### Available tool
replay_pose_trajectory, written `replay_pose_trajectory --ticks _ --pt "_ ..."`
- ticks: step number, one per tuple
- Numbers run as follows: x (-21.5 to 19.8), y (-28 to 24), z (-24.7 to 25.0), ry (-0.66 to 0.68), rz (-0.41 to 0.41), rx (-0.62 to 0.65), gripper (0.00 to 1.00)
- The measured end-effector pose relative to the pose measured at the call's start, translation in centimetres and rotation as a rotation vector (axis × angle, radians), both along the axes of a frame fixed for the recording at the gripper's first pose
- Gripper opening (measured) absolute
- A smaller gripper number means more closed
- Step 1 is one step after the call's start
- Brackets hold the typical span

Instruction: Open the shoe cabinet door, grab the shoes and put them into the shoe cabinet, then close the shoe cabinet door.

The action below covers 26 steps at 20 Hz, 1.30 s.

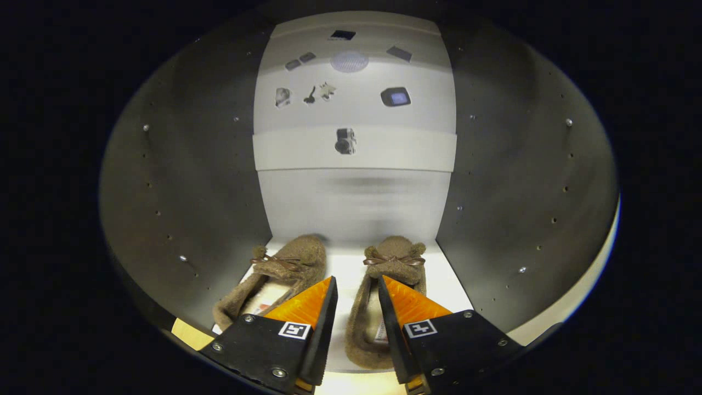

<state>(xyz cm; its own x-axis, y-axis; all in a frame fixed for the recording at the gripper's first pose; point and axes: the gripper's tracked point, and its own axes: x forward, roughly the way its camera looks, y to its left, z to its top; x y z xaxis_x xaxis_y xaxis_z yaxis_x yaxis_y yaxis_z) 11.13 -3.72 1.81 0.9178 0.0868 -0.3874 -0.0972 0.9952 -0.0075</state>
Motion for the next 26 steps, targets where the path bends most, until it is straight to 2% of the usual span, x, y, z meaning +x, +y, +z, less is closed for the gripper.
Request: replay_pose_trajectory --ticks 5,11,18,26 --pt "-4.0 1.2 4.3 -0.093 0.011 -0.006 0.48" --pt "-10.6 2.2 9.1 -0.209 0.01 -0.004 0.52" --pt "-18.0 2.7 11.5 -0.25 0.011 -0.037 0.6" --pt "-26.6 2.3 13.7 -0.288 0.006 -0.017 0.65"
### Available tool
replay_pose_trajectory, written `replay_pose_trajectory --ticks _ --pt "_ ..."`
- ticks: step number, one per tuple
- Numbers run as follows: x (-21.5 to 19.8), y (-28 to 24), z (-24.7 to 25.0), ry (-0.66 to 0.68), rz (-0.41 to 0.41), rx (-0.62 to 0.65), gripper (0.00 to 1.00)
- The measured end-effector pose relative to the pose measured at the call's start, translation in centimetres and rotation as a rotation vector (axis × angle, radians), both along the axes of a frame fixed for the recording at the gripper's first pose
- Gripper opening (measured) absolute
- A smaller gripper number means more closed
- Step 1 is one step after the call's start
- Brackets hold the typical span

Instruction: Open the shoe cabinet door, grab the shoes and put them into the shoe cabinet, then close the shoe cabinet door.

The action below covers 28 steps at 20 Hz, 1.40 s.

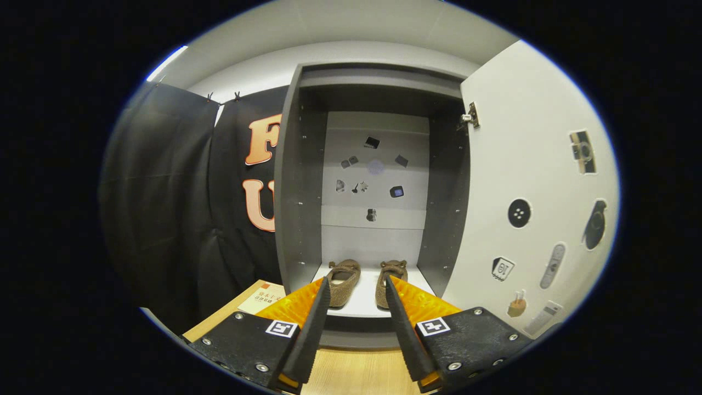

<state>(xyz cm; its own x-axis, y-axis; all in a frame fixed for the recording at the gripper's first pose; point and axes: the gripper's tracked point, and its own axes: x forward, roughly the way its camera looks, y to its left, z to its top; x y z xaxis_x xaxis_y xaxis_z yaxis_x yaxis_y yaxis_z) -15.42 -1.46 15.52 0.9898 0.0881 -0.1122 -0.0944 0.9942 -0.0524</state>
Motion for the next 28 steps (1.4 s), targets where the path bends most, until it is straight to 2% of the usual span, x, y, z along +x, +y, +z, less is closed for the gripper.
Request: replay_pose_trajectory --ticks 9,16,22,28 --pt "-8.5 -3.2 2.0 -0.026 -0.04 0.041 0.75" --pt "-14.2 -8.3 2.3 -0.029 -0.11 0.061 0.79" --pt "-18.9 -14.7 2.1 -0.026 -0.206 0.041 0.81" --pt "-21.5 -22.2 0.9 -0.008 -0.318 0.064 0.82"
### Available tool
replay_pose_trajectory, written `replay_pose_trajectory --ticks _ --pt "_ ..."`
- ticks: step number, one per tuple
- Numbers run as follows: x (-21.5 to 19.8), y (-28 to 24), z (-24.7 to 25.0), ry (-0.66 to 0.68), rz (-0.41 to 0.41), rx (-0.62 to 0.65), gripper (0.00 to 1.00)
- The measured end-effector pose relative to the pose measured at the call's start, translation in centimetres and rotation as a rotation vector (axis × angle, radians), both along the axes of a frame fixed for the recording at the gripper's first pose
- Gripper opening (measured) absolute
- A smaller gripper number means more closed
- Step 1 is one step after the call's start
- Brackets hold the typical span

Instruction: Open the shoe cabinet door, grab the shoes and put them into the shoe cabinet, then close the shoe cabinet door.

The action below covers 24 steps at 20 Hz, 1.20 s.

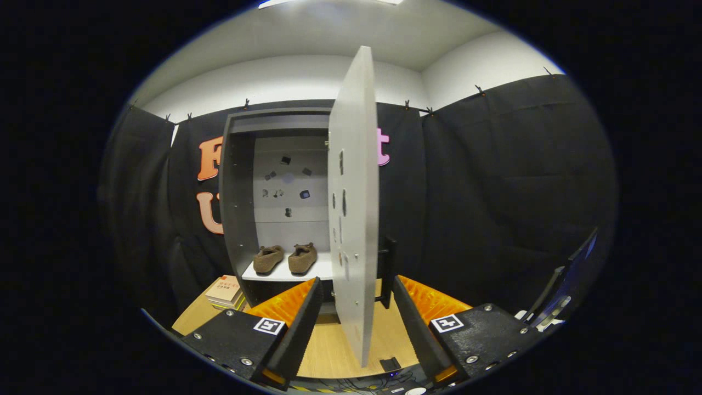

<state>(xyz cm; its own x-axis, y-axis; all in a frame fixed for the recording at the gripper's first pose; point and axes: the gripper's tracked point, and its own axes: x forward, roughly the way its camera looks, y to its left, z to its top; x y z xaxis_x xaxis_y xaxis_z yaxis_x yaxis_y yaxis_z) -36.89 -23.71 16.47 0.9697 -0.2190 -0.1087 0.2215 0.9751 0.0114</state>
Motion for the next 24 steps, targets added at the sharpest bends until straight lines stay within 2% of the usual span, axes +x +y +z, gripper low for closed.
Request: replay_pose_trajectory --ticks 6,10,15,20,24 --pt "1.8 -5.8 -1.8 -0.006 -0.047 0.067 0.83" --pt "4.5 -6.3 -3.3 0.002 -0.001 0.115 0.84" --pt "5.8 -5.9 -4.3 0.004 0.044 0.108 0.85" --pt "5.4 -3.7 -4.2 -0.013 0.126 0.139 0.82" --pt "5.8 1.0 -4.1 -0.025 0.263 0.172 0.82"
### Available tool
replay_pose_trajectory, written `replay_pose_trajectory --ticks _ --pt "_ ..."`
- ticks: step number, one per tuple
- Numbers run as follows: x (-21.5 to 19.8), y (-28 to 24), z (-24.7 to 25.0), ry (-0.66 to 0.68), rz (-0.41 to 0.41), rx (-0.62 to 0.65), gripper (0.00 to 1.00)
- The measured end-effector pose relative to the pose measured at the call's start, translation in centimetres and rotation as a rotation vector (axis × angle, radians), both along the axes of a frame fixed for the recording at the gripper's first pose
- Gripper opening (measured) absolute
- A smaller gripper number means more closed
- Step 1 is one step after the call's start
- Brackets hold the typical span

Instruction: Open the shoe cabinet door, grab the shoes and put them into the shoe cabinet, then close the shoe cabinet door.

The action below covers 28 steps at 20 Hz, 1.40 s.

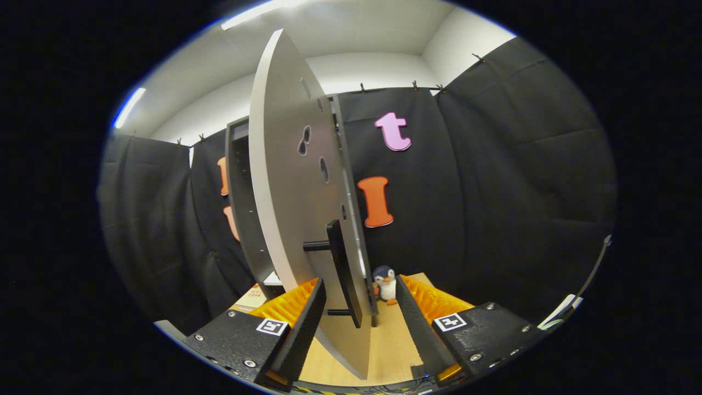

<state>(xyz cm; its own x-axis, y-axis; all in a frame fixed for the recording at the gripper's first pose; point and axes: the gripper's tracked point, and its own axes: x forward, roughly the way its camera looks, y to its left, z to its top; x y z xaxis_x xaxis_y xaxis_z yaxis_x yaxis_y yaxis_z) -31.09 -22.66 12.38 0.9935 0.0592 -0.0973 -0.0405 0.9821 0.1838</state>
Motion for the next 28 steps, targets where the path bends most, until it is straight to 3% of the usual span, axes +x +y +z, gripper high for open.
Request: replay_pose_trajectory --ticks 4,8,23,28 --pt "1.5 5.6 0.1 -0.014 0.124 -0.008 0.82" --pt "2.7 7.9 0.1 -0.016 0.194 -0.015 0.82" --pt "6.5 10.0 0.4 -0.019 0.316 -0.038 0.84" --pt "8.1 10.9 0.3 -0.026 0.339 -0.069 0.9"
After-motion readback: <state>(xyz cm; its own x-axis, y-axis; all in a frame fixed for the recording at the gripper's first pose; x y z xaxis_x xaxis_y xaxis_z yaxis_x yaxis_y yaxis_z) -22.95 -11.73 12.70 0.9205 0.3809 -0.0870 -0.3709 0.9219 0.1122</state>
